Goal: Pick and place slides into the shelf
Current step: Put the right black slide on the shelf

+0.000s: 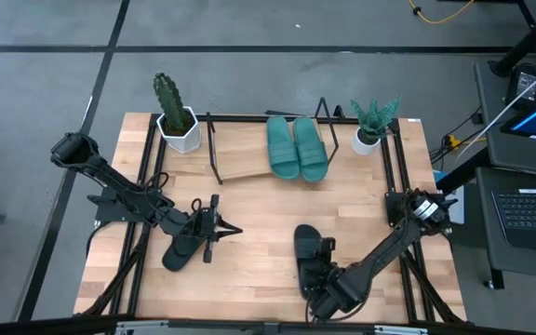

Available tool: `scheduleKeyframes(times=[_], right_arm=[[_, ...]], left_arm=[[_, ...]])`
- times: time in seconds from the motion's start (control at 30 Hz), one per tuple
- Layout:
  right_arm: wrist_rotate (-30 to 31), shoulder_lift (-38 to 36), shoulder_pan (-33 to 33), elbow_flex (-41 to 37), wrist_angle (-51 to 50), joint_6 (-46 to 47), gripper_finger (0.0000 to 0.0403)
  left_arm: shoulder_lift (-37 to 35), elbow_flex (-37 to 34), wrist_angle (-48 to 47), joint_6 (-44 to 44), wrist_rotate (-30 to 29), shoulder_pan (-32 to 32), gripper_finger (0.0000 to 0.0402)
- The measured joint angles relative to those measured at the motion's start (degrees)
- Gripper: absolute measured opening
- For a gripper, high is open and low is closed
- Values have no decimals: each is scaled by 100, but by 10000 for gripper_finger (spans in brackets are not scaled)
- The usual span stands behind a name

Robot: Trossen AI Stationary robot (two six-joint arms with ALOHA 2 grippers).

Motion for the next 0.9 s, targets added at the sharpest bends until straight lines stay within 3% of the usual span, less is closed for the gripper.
scheduleKeyframes(times=[0.2, 0.6, 0.9], right_arm=[[-2, 4, -16, 2, -44, -5, 188], [-16, 4, -57, 2, -240, 128, 101], [-17, 4, -106, 2, -240, 118, 92]], left_arm=[[0, 0, -4, 0, 0, 2, 0], [0, 0, -4, 0, 0, 0, 0], [0, 0, -2, 0, 0, 2, 0]])
